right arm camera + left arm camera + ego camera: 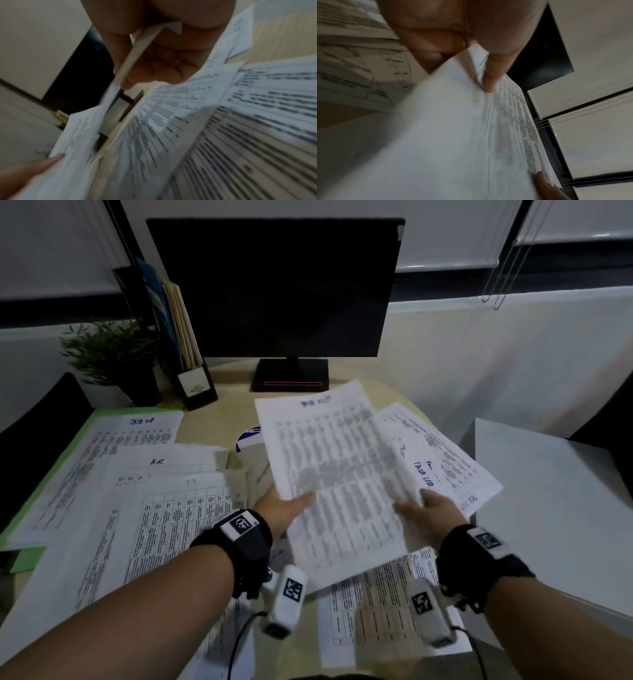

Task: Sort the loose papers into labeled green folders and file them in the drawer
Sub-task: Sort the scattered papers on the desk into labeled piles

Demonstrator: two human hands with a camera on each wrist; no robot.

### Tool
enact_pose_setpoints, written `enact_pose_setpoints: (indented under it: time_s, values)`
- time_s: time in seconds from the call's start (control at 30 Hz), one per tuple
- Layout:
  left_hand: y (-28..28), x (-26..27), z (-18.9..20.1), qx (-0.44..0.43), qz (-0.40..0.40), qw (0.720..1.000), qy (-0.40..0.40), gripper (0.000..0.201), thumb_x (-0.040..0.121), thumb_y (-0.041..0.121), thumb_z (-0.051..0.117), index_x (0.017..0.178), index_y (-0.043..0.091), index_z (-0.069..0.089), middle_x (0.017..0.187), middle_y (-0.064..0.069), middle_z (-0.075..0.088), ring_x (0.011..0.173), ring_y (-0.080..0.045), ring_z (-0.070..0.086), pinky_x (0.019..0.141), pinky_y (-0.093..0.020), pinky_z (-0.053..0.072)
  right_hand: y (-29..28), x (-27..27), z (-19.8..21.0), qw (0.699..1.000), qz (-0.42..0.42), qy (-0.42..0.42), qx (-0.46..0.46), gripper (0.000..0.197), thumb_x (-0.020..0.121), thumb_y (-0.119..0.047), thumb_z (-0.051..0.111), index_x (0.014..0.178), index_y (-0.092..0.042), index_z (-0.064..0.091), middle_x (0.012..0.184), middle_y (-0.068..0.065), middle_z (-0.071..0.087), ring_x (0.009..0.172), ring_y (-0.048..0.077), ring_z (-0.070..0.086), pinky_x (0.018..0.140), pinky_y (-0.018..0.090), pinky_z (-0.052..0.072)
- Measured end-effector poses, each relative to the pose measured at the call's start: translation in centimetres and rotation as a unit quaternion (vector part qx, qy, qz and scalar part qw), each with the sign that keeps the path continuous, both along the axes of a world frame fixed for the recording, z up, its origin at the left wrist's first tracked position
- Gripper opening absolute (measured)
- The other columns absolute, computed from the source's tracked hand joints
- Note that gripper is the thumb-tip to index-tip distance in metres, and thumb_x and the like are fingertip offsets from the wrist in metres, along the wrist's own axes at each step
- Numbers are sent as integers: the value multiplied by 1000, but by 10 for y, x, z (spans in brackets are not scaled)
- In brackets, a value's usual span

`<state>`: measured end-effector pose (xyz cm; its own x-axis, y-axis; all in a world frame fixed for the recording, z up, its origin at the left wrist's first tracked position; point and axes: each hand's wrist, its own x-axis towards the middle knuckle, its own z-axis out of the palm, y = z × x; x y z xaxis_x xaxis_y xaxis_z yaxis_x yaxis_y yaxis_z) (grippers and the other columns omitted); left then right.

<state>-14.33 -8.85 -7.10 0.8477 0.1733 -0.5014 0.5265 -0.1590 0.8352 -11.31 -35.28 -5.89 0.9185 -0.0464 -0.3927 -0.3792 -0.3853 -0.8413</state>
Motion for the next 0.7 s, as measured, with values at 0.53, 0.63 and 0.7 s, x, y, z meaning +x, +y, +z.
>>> enact_pose_setpoints:
  time_s: [0.53, 0.63, 0.7]
  values:
    - [14, -12, -41, 190, -52, 976, 96, 54, 89, 36, 64, 136, 14, 50, 134, -4, 56, 118, -25, 55, 92, -27, 44, 27, 23, -19, 851, 244, 140, -444, 106, 44, -84, 67, 130, -25, 48, 131, 9, 35, 124, 29, 36, 103, 43, 40]
    - [6, -8, -34, 177, -2, 982, 71, 51, 89, 36, 63, 133, 12, 52, 125, -4, 60, 111, -25, 57, 94, -30, 46, 29, 22, -21, 859, 240, 138, -430, 101, 45, -81, 68, 130, -32, 44, 135, 9, 32, 127, 30, 30, 102, 49, 39]
    - [0, -3, -30, 171, -6, 983, 65, 47, 90, 36, 63, 130, 13, 55, 122, -3, 62, 109, -25, 58, 93, -29, 46, 29, 21, -23, 865, 221, 126, -432, 102, 45, -78, 72, 131, -32, 41, 133, 7, 32, 127, 29, 30, 101, 49, 40]
